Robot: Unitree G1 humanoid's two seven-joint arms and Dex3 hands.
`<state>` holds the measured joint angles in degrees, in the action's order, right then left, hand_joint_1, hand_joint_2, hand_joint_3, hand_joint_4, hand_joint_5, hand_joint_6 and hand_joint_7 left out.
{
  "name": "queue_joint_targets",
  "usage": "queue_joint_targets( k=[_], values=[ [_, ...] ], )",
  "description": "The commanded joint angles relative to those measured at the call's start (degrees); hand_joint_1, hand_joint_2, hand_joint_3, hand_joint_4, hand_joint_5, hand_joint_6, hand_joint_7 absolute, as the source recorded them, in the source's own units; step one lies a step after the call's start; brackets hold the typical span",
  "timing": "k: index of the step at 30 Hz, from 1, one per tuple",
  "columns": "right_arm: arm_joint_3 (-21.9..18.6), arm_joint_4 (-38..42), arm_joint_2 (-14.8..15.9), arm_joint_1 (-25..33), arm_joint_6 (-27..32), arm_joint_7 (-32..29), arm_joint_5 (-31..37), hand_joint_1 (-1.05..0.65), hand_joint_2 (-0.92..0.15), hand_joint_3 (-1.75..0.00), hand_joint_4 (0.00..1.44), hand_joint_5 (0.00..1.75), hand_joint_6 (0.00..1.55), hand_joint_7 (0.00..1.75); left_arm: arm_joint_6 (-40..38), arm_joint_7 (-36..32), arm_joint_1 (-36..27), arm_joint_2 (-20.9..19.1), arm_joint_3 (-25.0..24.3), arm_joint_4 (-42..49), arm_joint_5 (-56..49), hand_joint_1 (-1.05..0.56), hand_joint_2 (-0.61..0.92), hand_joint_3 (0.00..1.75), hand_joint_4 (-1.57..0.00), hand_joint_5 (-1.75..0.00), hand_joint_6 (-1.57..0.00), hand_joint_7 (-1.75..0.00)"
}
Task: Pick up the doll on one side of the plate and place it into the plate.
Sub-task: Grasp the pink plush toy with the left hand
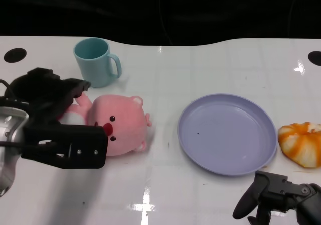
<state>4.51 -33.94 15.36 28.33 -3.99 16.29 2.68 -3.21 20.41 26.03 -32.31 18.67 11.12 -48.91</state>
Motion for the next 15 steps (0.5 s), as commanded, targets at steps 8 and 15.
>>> queue_joint_targets(
  k=[8,15],
  values=[
    [-0.24,-2.01,0.33,0.98,0.55,-0.24,0.28,-0.13,-0.55,-1.07,0.67,1.66,0.61,1.28,2.03,-4.95,8.47,3.69,5.49,19.1,-0.61,-0.72,0.91,0.0,-0.06,-0.32,-0.28,0.0],
    [-0.17,-2.77,0.28,1.79,0.48,-0.32,0.26,-0.14,-0.54,-1.08,0.68,1.66,0.61,1.28,3.52,-8.38,14.33,7.55,10.3,33.63,-0.89,-0.69,0.9,0.0,-0.14,-0.18,-0.28,-0.01]
  ],
)
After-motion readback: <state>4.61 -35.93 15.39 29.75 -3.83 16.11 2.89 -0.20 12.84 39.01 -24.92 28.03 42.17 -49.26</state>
